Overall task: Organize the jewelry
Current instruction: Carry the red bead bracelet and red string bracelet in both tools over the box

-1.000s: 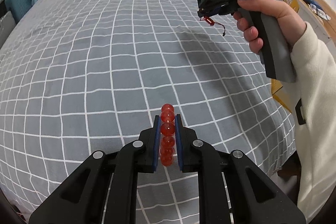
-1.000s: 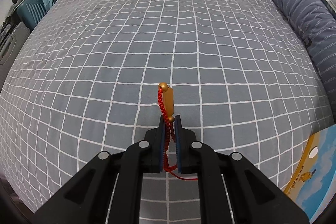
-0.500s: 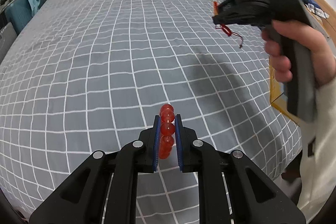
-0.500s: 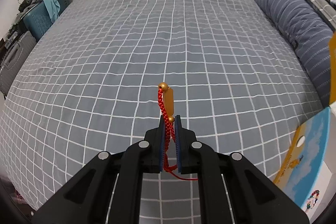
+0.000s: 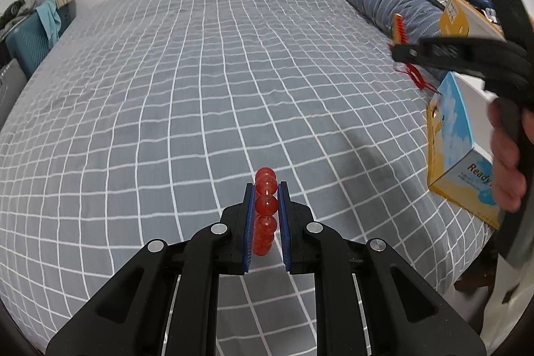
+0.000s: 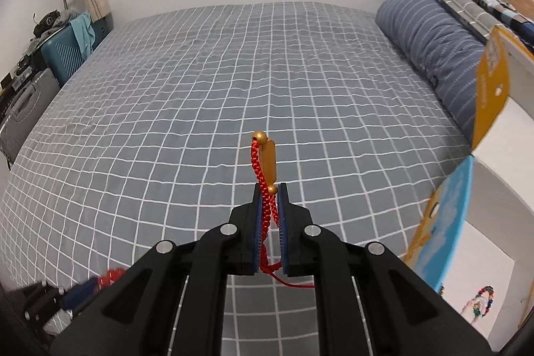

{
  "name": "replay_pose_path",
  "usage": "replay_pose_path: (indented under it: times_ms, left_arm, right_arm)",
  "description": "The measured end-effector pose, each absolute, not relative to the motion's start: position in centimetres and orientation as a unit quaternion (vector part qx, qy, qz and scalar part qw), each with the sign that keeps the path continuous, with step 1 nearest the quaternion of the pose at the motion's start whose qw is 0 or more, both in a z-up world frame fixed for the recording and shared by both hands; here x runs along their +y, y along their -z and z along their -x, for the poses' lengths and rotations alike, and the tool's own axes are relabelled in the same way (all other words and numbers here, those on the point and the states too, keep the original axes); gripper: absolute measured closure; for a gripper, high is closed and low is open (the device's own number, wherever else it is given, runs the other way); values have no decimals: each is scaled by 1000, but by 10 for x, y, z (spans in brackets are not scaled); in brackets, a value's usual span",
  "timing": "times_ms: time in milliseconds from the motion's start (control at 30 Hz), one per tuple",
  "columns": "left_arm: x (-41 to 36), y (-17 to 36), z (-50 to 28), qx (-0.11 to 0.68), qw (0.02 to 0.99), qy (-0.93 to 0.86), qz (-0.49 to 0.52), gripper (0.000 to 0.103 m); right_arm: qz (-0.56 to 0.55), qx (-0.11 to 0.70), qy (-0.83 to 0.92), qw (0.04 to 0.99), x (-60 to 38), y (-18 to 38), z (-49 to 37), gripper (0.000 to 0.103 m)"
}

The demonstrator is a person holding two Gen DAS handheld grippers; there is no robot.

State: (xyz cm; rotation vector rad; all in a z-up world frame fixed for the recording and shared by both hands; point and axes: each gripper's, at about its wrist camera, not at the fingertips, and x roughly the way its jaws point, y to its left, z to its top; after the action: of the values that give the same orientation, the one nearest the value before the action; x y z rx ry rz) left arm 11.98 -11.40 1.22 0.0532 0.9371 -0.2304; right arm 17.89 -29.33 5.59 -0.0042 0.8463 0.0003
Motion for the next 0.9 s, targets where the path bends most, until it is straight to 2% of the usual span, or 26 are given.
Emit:
replay_pose_path:
  times_ms: [400,900]
  left_arm:
    - [-162,-48,-134,417,895,148,-55,90]
    - [-289,-83,-129,376,887,249,-95,90]
  right_arm:
    - [-11,380,39,924,-343,-87,-136,95]
    - [-60,367,143,917,-453,-95,-83,95]
